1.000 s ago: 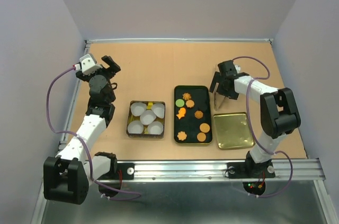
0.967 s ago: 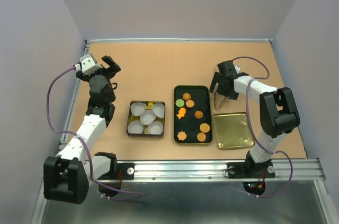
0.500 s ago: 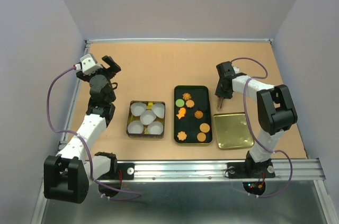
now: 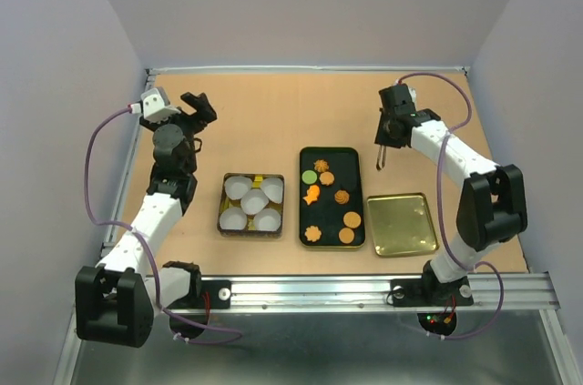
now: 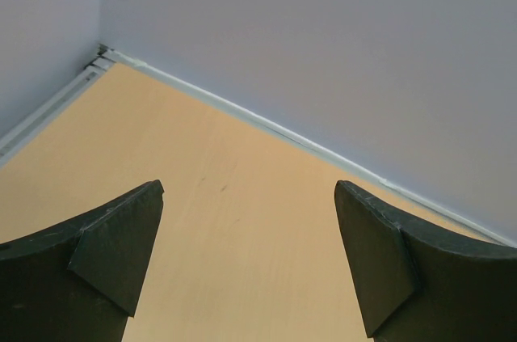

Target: Pack the cookies

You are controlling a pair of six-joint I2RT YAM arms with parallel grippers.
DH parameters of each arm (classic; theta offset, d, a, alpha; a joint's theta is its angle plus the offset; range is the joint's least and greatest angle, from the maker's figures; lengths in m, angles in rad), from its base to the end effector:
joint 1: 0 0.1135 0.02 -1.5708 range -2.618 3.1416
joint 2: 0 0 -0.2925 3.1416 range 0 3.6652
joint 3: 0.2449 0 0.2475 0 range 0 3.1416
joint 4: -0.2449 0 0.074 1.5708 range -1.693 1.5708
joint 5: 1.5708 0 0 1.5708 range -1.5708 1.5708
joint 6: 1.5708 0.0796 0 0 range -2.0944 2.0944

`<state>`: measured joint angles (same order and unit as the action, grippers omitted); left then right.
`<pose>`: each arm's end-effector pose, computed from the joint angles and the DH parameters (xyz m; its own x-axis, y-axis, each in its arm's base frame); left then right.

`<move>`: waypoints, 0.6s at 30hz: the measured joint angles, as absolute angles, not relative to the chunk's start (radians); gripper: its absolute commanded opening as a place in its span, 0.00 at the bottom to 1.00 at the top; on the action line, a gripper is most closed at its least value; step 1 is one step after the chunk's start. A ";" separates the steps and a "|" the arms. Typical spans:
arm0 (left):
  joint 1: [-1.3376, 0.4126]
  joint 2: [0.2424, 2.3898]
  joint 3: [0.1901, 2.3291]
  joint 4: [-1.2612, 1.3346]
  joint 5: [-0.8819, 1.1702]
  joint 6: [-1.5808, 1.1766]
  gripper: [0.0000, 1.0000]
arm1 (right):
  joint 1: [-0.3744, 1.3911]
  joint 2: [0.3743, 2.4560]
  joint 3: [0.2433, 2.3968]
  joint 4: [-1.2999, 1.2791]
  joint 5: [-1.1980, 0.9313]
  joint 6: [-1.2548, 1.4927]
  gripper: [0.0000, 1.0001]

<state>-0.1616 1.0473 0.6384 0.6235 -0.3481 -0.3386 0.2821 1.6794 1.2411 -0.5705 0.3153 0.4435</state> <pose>0.2643 -0.0156 0.3581 0.2573 -0.3583 -0.8975 -0.0978 0.9143 -0.3931 0.3664 0.0805 0.2301 -0.7796 0.1988 -0.5939 0.2531 0.9674 -0.0084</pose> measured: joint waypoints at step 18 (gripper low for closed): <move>-0.446 1.410 0.956 0.592 0.301 -0.506 0.98 | 0.588 1.554 1.415 -0.546 -0.175 0.344 0.23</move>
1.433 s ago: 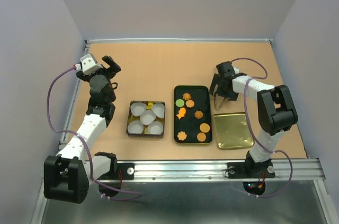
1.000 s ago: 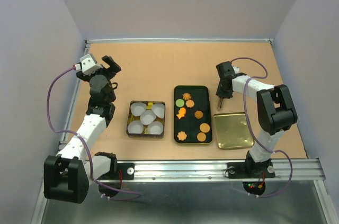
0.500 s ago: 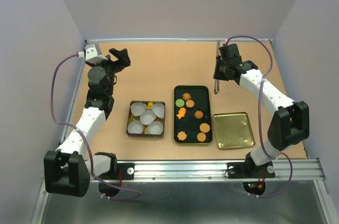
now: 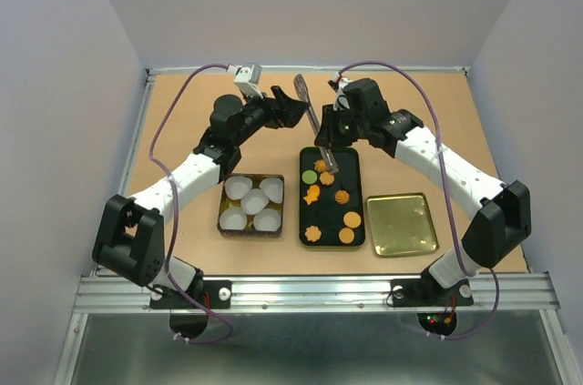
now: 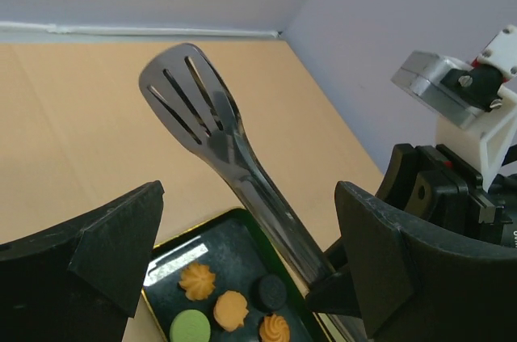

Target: Pack the cookies

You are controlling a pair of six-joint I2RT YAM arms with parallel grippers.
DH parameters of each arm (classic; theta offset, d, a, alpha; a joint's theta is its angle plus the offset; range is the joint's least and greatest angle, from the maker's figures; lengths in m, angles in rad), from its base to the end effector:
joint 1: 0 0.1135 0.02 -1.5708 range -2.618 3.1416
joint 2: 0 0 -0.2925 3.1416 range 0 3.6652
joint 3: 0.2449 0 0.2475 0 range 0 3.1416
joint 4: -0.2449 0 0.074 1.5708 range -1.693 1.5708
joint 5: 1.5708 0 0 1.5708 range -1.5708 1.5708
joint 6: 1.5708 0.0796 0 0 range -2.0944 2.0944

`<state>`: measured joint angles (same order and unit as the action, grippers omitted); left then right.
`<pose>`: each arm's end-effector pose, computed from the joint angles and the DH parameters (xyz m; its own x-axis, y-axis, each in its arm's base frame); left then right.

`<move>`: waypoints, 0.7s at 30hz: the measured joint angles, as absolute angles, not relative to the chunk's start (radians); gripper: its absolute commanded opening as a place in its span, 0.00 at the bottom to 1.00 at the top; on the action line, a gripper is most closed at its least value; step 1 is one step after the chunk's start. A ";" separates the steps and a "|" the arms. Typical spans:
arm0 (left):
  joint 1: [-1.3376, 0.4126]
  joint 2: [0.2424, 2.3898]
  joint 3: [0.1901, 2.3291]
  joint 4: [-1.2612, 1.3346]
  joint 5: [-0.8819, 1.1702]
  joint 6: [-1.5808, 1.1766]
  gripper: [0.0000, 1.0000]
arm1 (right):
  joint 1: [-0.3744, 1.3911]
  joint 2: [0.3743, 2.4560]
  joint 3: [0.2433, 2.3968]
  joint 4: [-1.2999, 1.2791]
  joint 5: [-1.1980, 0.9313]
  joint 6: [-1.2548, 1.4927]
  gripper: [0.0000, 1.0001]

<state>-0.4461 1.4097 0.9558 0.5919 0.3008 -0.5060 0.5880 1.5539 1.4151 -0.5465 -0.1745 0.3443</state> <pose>0.3180 -0.1782 0.3715 -0.2195 -0.4082 -0.8861 0.6522 0.6141 -0.4444 0.3078 0.2218 0.3357 -0.7178 -0.0790 -0.6917 -0.4417 0.8196 0.3648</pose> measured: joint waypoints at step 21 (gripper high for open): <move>-0.576 1.552 1.068 0.569 0.256 -0.625 0.36 | 0.611 1.547 1.443 -0.479 -0.249 0.367 0.26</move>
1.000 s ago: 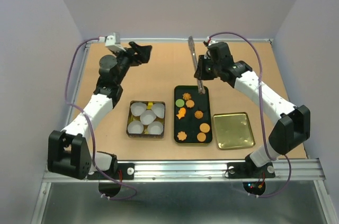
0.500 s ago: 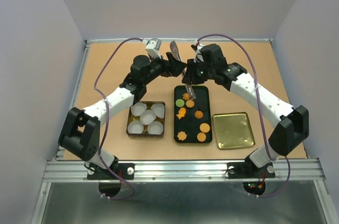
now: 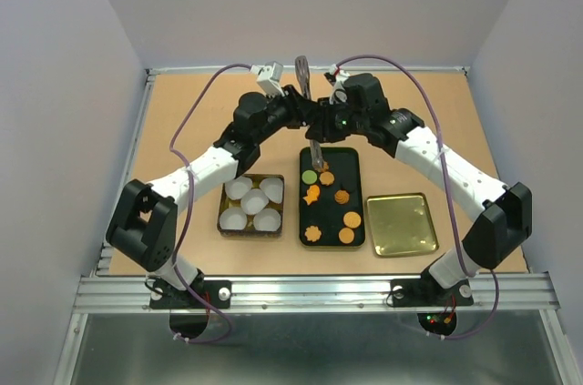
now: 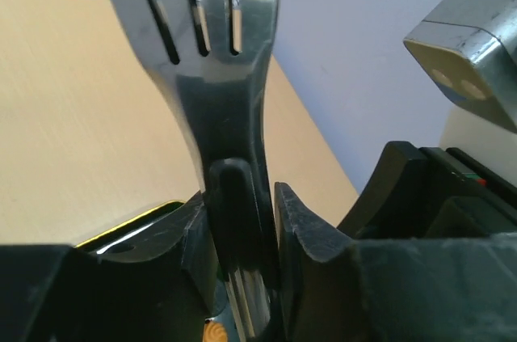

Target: Pack the cookies

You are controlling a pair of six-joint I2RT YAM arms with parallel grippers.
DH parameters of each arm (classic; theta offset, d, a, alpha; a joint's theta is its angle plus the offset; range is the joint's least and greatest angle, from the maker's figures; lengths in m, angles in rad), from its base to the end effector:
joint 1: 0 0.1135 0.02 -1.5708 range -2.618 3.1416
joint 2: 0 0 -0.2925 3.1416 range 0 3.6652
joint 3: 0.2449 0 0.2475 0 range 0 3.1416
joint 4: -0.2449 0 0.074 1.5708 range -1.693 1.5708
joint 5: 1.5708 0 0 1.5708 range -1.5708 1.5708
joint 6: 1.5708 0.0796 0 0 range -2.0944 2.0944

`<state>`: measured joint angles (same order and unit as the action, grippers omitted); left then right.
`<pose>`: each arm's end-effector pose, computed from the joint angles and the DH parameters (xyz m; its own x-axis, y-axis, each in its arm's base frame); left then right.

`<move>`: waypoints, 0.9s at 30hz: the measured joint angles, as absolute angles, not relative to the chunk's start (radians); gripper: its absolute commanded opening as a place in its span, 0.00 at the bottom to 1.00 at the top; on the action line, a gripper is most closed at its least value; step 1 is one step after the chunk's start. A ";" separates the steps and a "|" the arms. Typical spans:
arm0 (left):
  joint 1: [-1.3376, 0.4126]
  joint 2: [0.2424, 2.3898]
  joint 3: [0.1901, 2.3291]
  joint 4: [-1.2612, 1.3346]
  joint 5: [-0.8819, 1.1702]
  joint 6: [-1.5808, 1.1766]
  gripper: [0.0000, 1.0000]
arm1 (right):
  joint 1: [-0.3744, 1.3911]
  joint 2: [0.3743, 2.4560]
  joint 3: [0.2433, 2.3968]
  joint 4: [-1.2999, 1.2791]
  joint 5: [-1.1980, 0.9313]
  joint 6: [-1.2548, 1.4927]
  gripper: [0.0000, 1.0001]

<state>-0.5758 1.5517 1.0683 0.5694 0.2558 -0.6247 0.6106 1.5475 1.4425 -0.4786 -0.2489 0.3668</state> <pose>0.3290 -0.2376 0.3604 -0.3733 -0.4322 -0.8209 0.6409 0.5195 -0.5651 0.3037 0.2365 0.3571 -0.6811 -0.0524 -0.7303 -0.5140 0.7445 0.4260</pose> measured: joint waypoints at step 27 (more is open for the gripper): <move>-0.545 1.576 1.100 0.482 0.192 -0.958 0.29 | 0.625 1.505 1.374 -0.380 -0.258 0.385 0.71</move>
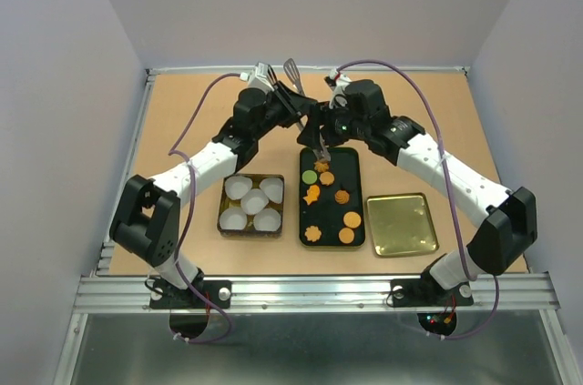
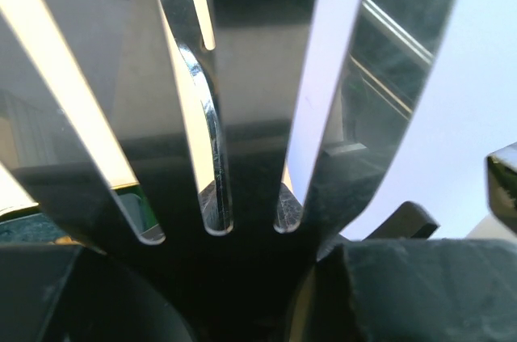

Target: Pack the cookies

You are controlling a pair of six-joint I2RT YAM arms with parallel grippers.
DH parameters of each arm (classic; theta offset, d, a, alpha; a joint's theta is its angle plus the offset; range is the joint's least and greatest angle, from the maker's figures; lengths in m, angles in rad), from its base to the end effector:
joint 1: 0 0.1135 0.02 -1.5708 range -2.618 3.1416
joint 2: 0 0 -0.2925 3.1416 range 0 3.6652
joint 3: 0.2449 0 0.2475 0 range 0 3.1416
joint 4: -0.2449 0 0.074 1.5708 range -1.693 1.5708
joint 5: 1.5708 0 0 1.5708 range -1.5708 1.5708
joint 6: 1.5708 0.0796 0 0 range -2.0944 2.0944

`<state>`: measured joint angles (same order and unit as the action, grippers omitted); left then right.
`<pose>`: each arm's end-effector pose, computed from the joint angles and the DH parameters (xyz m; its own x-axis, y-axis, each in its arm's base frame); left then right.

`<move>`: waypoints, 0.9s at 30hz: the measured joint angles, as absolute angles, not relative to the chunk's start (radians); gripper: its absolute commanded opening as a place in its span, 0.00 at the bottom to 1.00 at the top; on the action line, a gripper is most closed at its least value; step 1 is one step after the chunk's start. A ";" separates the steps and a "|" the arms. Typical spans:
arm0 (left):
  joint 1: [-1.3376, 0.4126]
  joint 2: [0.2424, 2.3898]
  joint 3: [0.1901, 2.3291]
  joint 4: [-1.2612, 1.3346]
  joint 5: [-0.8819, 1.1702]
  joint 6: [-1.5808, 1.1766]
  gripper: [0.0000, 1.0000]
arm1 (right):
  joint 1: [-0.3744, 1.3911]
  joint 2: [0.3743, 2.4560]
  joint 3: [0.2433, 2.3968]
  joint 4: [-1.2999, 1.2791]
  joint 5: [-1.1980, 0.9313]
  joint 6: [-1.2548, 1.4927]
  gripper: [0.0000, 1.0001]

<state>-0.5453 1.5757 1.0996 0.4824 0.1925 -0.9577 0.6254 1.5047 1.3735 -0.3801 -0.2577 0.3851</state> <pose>0.3465 -0.2280 0.3502 -0.5471 -0.6071 -0.5764 0.3915 0.4231 -0.8172 0.2948 0.2379 0.3596 -0.6480 -0.0198 -0.7614 -0.5426 0.7136 0.4432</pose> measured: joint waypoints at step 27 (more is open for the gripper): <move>-0.515 1.640 1.093 0.566 0.291 -1.147 0.29 | 0.649 1.516 1.344 -0.341 -0.166 0.389 0.66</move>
<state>-0.5148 1.6398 1.0931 0.5655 0.2913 -1.1465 0.6495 1.5162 1.3437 -0.3408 -0.1661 0.3889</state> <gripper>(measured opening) 0.374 0.660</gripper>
